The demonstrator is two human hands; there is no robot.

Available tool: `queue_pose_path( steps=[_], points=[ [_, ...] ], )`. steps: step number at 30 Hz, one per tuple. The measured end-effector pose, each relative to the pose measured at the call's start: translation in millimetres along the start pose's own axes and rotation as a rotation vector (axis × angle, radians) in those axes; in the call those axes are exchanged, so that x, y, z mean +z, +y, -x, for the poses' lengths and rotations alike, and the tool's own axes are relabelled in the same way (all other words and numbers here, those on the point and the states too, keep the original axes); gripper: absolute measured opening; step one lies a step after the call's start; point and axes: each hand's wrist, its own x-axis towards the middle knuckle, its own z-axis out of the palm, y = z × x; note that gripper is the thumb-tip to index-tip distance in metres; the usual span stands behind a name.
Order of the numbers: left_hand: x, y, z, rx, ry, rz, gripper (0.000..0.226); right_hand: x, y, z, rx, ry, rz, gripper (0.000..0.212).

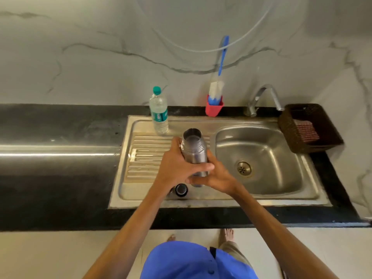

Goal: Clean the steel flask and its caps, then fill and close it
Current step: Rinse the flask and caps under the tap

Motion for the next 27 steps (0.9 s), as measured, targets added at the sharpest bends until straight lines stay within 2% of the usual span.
queue_pose_path(
  steps=[3,7,10,13,15,20,24,27],
  points=[
    [50.9,28.9,-10.0,0.046,-0.046,0.010,0.089,-43.0,14.8,21.8,0.037,0.162,-0.056,0.092],
    [121.4,65.7,-24.8,0.068,-0.186,0.018,0.089,-115.5,43.9,51.1,0.096,0.233,0.054,0.069],
    [170.3,83.4,-39.6,0.050,-0.278,0.032,0.094,-180.9,68.5,74.9,0.180,0.248,0.143,0.074],
    [206.6,84.2,-55.4,-0.043,-0.323,0.063,0.098,-242.4,96.5,93.4,0.244,0.258,0.226,0.082],
    [228.7,82.9,-63.9,-0.094,-0.334,0.073,0.088,-278.4,111.7,102.7,0.260,0.263,0.278,0.085],
    [275.3,80.0,-83.1,-0.147,-0.313,0.064,0.046,-332.2,144.4,106.1,0.335,0.268,0.265,0.078],
    [305.5,72.8,-111.2,-0.142,-0.236,0.017,0.032,-345.3,164.9,92.2,0.395,0.215,0.169,0.080],
    [316.8,70.2,-147.6,-0.034,-0.240,-0.108,0.029,-346.7,165.1,80.3,0.408,0.187,0.053,0.073]
  ],
)
